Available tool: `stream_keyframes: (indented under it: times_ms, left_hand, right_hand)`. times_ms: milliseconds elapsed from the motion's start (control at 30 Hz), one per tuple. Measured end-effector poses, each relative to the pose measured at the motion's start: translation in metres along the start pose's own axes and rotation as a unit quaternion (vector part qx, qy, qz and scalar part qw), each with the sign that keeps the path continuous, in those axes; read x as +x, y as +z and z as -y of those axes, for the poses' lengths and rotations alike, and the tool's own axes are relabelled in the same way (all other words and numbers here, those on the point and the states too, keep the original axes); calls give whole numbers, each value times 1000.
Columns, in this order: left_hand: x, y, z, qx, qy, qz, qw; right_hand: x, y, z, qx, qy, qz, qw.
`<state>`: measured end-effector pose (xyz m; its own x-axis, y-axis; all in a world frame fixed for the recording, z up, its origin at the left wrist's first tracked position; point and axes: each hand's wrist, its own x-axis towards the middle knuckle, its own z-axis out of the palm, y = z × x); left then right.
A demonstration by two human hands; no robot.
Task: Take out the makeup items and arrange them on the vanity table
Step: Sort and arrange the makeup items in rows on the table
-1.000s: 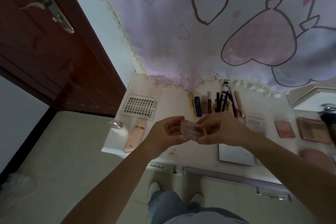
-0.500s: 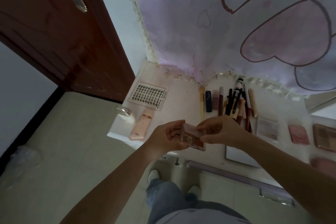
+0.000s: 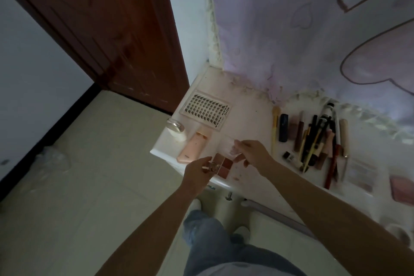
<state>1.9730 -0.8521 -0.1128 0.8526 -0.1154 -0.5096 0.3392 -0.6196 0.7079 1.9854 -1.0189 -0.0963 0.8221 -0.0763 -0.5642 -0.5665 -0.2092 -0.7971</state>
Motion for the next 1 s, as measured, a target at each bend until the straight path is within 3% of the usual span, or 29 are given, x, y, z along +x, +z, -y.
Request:
stream_keyframes:
  times_ms: [167,433,600,767,900,1000]
  left_hand:
    - [12,3,2,141,14,-50,989]
    - [13,5,0,163,33,-61,984]
    - [11,5,0,154,44,-61,985]
    - [-4,5,3,213,83,-100,968]
    - [-15,21,-4,253,223,-79,938]
    - [-16,47,-15,289,330,-28,898]
  right_hand:
    - [19,14,-2,9,26,-19,999]
    - [33,15,4,37,46,-42,997]
    - [30,13,2,-128,16,-25,991]
    - [-3,-18,-11,-202,-68,-83,974]
    - [-56,-68,-49,-313,-140,-148,928]
    - [-94,-105,-77,-443,-199,-203,850]
